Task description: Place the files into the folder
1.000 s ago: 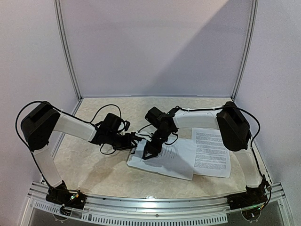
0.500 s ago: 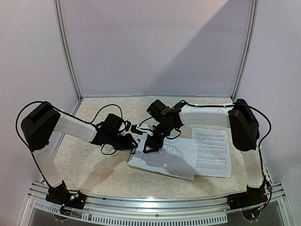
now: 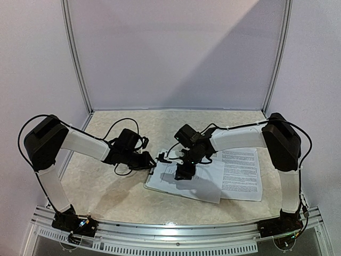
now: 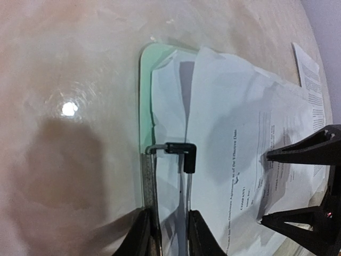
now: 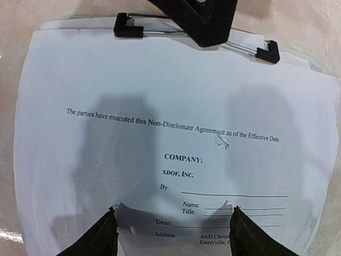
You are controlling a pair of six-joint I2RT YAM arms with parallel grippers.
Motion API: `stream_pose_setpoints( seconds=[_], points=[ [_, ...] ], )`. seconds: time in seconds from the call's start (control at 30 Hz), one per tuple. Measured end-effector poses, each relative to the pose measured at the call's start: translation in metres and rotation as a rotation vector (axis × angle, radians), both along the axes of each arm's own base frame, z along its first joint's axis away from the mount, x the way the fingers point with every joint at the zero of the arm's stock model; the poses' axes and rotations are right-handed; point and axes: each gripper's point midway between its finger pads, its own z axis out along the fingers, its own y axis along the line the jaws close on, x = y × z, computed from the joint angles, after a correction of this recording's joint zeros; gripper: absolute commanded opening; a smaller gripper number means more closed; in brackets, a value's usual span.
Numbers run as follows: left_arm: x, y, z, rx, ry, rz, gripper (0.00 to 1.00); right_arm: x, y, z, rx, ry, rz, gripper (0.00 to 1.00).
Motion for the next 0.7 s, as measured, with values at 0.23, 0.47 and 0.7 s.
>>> stream_pose_setpoints(
  seconds=[0.23, 0.47, 0.7],
  points=[
    [0.000, 0.000, 0.000, 0.001, -0.001, -0.001, 0.00, 0.002, 0.011, 0.009, 0.024, -0.008, 0.035, 0.71],
    [0.000, 0.000, 0.000, 0.001, -0.002, -0.002, 0.00, -0.006, 0.018, 0.005, 0.037, 0.036, 0.090, 0.70],
    [0.000, 0.000, 0.000, 0.003, -0.007, -0.008, 0.00, -0.021, 0.016, -0.001, 0.027, 0.083, 0.165, 0.70]
  ],
)
